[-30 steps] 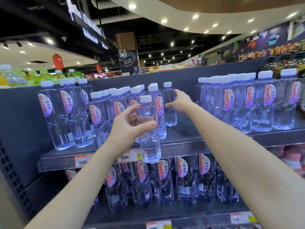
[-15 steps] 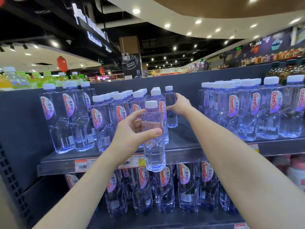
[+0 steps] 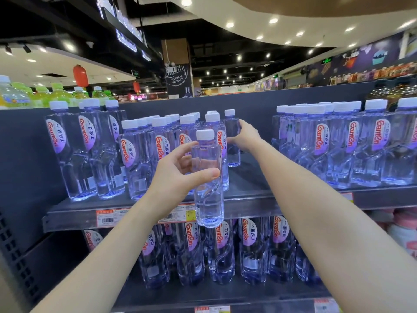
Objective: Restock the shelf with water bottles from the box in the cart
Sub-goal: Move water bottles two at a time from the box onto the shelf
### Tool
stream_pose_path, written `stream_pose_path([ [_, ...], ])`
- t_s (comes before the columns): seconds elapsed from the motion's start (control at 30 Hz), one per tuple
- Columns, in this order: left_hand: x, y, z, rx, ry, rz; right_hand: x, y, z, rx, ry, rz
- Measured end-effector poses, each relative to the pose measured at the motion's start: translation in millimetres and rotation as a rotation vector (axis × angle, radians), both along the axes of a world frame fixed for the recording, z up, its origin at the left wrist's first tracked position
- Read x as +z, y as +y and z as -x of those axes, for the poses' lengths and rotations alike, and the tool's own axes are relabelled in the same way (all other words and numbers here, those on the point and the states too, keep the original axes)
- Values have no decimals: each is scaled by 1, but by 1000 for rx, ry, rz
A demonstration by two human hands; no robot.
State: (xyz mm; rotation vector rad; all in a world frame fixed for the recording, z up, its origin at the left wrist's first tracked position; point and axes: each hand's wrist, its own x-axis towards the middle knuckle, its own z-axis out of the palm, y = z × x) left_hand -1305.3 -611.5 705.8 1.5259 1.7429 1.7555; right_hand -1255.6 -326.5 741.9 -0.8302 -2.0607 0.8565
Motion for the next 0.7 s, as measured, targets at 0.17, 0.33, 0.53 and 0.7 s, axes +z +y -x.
stream_pose_path([
  [0.17,3,-1,-6,-11,-17,-6,2,-3,0,-1,-4,5],
  [0.33,2,0,-12,-7,-6,13,1,-2,2,-7,-5,22],
  [0.53,1,-1,-21,3,5,26,3,-16,0,-102,-96,115],
  [0.7,6,1,-28,3,-11,27,17,-49,-24,-209,146,162],
])
